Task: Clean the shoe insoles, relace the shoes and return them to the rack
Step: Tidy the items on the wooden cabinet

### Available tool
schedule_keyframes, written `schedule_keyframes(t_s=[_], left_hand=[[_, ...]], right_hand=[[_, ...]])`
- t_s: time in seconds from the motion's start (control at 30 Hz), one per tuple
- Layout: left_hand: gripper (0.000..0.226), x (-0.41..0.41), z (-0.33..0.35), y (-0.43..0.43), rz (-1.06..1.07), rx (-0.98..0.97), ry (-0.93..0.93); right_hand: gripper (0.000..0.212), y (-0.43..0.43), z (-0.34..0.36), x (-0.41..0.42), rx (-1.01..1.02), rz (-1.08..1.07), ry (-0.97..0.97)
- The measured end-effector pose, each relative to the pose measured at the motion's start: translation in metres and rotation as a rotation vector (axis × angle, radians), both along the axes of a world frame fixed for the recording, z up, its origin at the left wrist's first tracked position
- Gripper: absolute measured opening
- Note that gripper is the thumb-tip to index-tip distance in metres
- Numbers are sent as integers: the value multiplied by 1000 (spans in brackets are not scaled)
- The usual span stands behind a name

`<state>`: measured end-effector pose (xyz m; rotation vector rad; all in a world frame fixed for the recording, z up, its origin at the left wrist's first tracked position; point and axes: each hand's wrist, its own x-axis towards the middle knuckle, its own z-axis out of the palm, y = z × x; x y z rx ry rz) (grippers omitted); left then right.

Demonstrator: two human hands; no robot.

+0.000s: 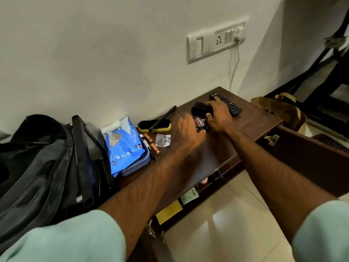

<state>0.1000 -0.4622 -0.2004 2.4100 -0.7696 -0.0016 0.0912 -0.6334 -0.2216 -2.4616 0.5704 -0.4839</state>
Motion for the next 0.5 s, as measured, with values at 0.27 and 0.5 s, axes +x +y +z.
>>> schedule_keyframes(t_s=[0.27, 0.5], left_hand=[[75, 38, -19, -37, -134, 217, 9], [60, 21, -21, -29, -107, 84, 19]], right_hand=[[41, -17, -11, -7, 13, 5, -35], [51, -4, -11, -69, 34, -108, 9]])
